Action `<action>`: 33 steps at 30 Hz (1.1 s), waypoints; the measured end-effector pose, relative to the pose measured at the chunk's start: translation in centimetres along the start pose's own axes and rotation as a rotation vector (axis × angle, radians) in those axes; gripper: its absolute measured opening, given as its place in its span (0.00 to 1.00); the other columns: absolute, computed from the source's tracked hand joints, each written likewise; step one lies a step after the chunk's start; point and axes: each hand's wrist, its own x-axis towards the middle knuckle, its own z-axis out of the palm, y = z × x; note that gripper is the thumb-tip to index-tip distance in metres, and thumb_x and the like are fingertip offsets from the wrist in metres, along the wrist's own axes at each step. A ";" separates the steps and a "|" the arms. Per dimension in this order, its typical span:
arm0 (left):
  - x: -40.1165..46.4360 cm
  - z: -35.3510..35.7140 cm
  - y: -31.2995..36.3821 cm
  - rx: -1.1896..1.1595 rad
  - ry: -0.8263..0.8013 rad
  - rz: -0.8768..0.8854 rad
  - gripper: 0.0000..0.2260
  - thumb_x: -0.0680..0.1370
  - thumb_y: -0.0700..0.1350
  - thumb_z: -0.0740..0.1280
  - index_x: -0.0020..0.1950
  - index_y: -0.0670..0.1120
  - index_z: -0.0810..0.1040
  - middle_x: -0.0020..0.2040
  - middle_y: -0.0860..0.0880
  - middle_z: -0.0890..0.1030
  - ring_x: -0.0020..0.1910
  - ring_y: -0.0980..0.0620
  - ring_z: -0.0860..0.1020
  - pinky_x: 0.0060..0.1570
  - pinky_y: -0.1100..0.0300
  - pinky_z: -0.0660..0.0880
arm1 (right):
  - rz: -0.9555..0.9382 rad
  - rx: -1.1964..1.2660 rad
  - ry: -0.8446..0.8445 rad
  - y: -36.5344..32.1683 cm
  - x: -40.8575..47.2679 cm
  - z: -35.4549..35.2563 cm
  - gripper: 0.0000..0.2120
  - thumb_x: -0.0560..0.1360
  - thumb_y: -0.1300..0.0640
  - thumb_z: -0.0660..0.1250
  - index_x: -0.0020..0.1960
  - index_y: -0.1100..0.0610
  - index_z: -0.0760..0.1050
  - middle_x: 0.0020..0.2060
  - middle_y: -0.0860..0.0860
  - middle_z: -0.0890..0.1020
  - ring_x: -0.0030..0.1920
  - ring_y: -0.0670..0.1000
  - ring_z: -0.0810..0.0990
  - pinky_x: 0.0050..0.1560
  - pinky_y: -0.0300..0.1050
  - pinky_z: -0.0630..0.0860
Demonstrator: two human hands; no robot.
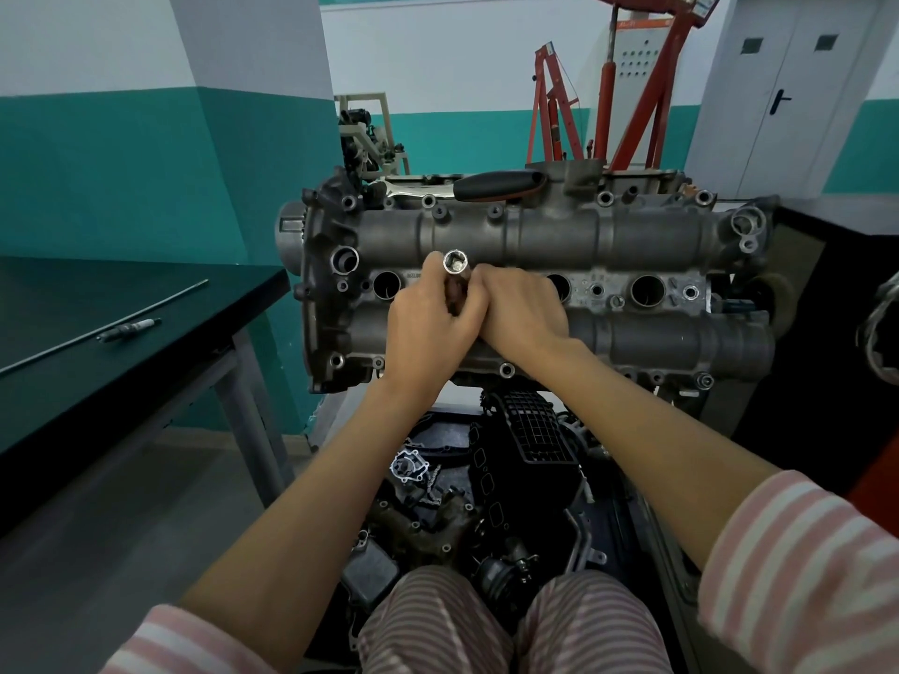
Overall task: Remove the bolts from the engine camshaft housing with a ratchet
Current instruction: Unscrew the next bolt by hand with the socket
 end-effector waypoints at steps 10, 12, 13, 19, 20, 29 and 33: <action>0.4 0.0 0.3 -0.001 -0.005 -0.042 0.16 0.78 0.50 0.65 0.36 0.40 0.75 0.23 0.53 0.67 0.24 0.55 0.66 0.30 0.60 0.66 | -0.003 0.014 0.049 0.0 0.0 0.2 0.12 0.76 0.49 0.58 0.50 0.58 0.72 0.40 0.56 0.81 0.41 0.59 0.79 0.34 0.45 0.61; 0.3 0.0 0.4 -0.008 0.007 -0.031 0.16 0.78 0.50 0.65 0.34 0.42 0.73 0.22 0.54 0.66 0.24 0.55 0.65 0.29 0.62 0.64 | -0.019 -0.023 0.052 0.0 -0.1 0.2 0.12 0.76 0.50 0.57 0.45 0.57 0.74 0.39 0.56 0.81 0.40 0.59 0.79 0.31 0.44 0.57; 0.3 0.0 0.4 -0.005 0.006 -0.021 0.15 0.78 0.50 0.65 0.35 0.43 0.73 0.22 0.53 0.66 0.24 0.55 0.66 0.28 0.63 0.64 | -0.025 -0.034 0.057 0.0 -0.1 0.1 0.12 0.76 0.51 0.56 0.44 0.57 0.74 0.38 0.56 0.81 0.40 0.59 0.79 0.30 0.44 0.55; 0.0 -0.1 0.2 0.016 -0.027 0.001 0.10 0.78 0.46 0.63 0.45 0.39 0.72 0.30 0.46 0.75 0.29 0.50 0.74 0.31 0.57 0.70 | -0.029 0.000 0.033 0.1 -0.1 0.3 0.07 0.77 0.52 0.57 0.46 0.56 0.64 0.39 0.55 0.80 0.38 0.58 0.77 0.34 0.46 0.61; 0.0 -0.1 0.2 0.012 -0.028 -0.002 0.09 0.78 0.46 0.63 0.46 0.39 0.72 0.31 0.46 0.76 0.29 0.51 0.74 0.31 0.58 0.70 | -0.029 0.014 0.030 0.0 -0.1 0.3 0.08 0.77 0.52 0.57 0.46 0.55 0.61 0.38 0.55 0.79 0.35 0.57 0.75 0.33 0.46 0.62; 0.5 0.0 0.4 0.051 -0.017 -0.002 0.23 0.78 0.49 0.65 0.27 0.50 0.57 0.22 0.55 0.59 0.23 0.55 0.59 0.27 0.63 0.60 | 0.006 -0.006 0.024 0.0 0.0 0.0 0.10 0.76 0.51 0.57 0.38 0.54 0.68 0.38 0.56 0.81 0.40 0.59 0.79 0.34 0.45 0.60; 0.4 0.0 0.6 0.029 -0.006 0.005 0.24 0.78 0.50 0.66 0.27 0.51 0.57 0.22 0.55 0.60 0.22 0.55 0.60 0.27 0.63 0.61 | -0.003 -0.012 0.018 0.0 -0.1 -0.1 0.10 0.77 0.53 0.56 0.38 0.55 0.66 0.39 0.57 0.81 0.40 0.59 0.79 0.34 0.45 0.60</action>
